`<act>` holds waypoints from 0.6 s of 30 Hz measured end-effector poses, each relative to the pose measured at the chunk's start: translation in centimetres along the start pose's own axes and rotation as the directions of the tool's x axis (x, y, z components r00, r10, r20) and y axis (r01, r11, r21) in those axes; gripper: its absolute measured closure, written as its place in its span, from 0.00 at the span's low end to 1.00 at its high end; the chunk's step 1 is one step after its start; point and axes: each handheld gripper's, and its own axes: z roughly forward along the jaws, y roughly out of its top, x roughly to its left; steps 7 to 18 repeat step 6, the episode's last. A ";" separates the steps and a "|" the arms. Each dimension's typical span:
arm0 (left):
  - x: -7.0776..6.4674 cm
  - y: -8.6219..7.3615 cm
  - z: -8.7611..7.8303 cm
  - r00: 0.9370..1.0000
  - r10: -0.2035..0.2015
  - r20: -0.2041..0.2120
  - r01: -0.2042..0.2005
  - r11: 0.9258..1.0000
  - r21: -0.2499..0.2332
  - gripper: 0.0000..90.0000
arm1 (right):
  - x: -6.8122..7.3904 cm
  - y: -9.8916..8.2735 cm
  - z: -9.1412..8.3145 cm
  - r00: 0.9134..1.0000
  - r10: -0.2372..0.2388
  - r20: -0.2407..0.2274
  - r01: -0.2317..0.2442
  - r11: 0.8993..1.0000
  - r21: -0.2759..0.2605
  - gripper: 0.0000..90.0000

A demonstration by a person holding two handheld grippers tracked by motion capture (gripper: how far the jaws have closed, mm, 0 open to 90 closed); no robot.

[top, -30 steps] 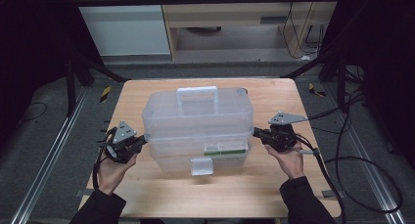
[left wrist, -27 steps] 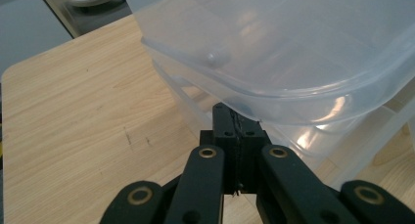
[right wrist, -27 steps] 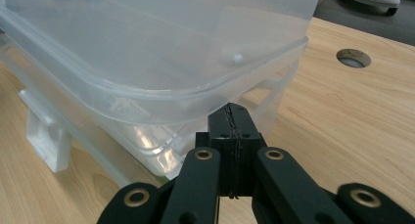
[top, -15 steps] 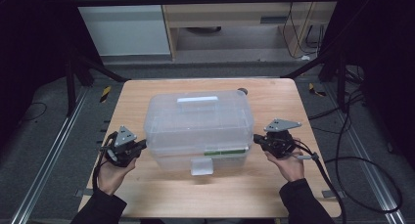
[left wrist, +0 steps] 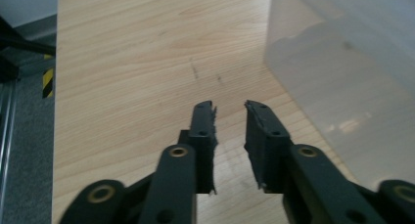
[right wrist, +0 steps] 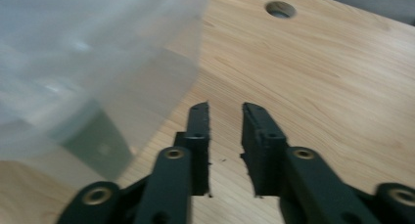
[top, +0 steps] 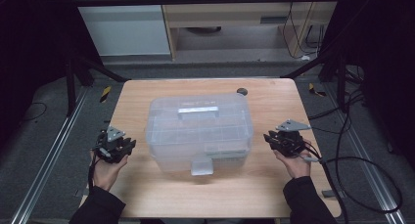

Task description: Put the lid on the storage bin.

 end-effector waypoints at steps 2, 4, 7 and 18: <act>0.5 -0.4 0.4 0.999 -0.018 -0.029 0.018 1.000 0.004 0.68 | -0.6 -0.8 0.1 0.999 0.012 0.031 -0.012 1.000 0.005 0.62; 1.0 -0.9 0.8 0.998 -0.046 -0.030 0.046 0.999 0.014 0.59 | -1.1 -1.6 0.0 0.997 0.019 0.073 -0.019 1.000 0.001 0.54; 1.3 -1.3 1.1 0.997 -0.063 -0.039 0.064 0.998 0.019 0.53 | -1.8 -2.3 -0.2 0.994 0.051 0.092 -0.051 0.999 -0.007 0.46; 1.3 -1.3 1.1 0.997 -0.063 -0.039 0.064 0.998 0.019 0.53 | -1.8 -2.3 -0.2 0.994 0.051 0.092 -0.051 0.999 -0.007 0.46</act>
